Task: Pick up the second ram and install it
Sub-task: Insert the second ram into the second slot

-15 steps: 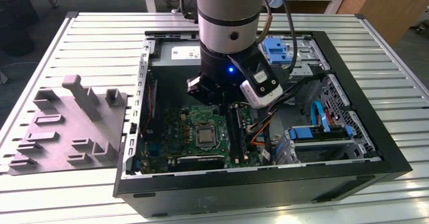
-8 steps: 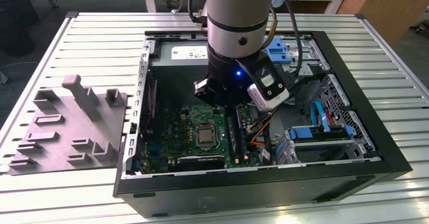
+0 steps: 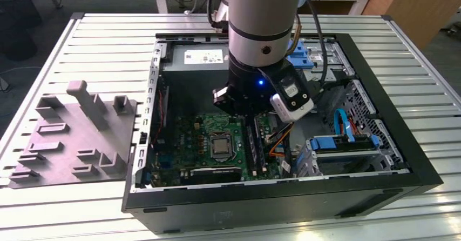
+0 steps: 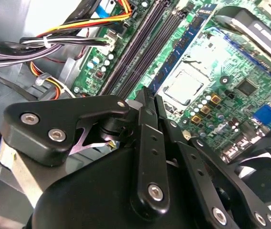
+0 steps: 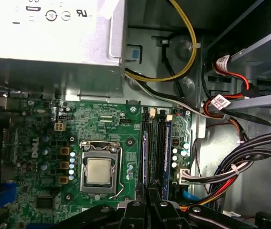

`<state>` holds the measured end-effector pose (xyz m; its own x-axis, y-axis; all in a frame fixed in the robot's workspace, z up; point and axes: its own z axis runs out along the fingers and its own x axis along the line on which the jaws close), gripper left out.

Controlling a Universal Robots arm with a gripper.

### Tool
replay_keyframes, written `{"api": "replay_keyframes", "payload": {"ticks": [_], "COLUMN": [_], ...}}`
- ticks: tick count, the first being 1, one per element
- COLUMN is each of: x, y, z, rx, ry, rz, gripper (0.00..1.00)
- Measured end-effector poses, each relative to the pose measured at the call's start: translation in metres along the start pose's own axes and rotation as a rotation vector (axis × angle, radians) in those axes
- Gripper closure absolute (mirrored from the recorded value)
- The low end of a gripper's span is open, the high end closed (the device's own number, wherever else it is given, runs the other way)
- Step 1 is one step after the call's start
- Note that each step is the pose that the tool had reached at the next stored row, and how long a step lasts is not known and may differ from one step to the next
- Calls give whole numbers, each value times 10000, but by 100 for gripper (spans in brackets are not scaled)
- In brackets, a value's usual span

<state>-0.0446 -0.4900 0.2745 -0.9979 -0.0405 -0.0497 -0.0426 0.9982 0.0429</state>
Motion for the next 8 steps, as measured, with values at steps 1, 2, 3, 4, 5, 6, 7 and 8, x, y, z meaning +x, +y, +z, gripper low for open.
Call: {"api": "replay_keyframes", "payload": {"ticks": [1,2,3,4,5,6,7,8], "x": [-7,-14,-22,-31,-38,-45,-52,-60], "y": [-1,-1,-2,-2,-3,-3,-4,-4], "z": [8,15,23,30,37,45,52,59], "rx": [-28,-55,-83,-111,-139,-169,-201,-235], "ry": [-1,-3,-4,-5,-6,-8,-9,-11], "rz": [1,3,4,6,7,8,10,11], "gripper": [86,86,86,86,86,86,86,86]}}
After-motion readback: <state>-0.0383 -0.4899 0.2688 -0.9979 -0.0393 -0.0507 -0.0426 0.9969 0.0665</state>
